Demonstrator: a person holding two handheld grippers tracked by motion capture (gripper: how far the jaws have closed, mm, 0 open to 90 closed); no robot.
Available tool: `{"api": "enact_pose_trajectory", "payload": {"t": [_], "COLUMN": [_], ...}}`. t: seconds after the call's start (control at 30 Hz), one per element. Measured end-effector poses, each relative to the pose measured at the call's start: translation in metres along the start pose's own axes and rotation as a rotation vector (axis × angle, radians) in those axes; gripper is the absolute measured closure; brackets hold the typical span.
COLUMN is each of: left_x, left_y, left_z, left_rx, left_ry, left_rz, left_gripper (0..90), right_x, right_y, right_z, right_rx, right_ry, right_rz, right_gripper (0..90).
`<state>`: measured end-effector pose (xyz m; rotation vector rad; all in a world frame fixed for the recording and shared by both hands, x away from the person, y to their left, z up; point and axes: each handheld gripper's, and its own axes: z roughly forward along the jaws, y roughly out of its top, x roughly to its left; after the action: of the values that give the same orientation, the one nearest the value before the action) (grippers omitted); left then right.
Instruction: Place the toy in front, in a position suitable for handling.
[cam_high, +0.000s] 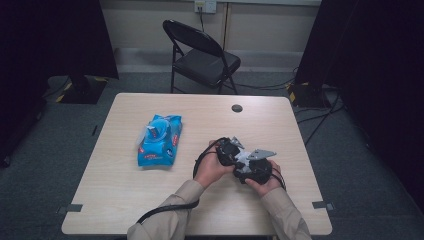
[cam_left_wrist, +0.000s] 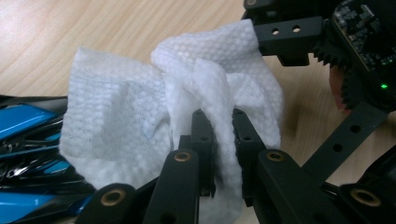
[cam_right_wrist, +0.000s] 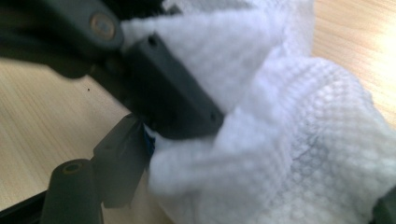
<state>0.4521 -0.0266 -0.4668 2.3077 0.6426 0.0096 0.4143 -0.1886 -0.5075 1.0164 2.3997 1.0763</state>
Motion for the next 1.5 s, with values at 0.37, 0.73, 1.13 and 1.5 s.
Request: {"api": "enact_pose_trajectory", "payload": {"t": [0.37, 0.73, 1.13, 1.5], "left_x": [0.011, 0.017, 0.027, 0.043], "left_y": [0.001, 0.003, 0.002, -0.002], "left_z": [-0.007, -0.012, -0.021, -0.027], "left_rx": [-0.006, 0.0, -0.011, -0.014], "left_ry": [0.016, 0.026, 0.06, 0.099], "left_rz": [-0.032, -0.039, -0.062, -0.103], "left_gripper": [82.7, 83.0, 83.1, 83.1], "right_x": [0.0, 0.0, 0.0, 0.0], "right_y": [0.0, 0.0, 0.0, 0.0], "right_z": [0.0, 0.0, 0.0, 0.0], "right_rx": [0.0, 0.0, 0.0, 0.0], "right_ry": [0.0, 0.0, 0.0, 0.0], "right_rz": [0.001, 0.0, 0.0, 0.001], "right_gripper": [25.4, 25.4, 25.4, 25.4]}}
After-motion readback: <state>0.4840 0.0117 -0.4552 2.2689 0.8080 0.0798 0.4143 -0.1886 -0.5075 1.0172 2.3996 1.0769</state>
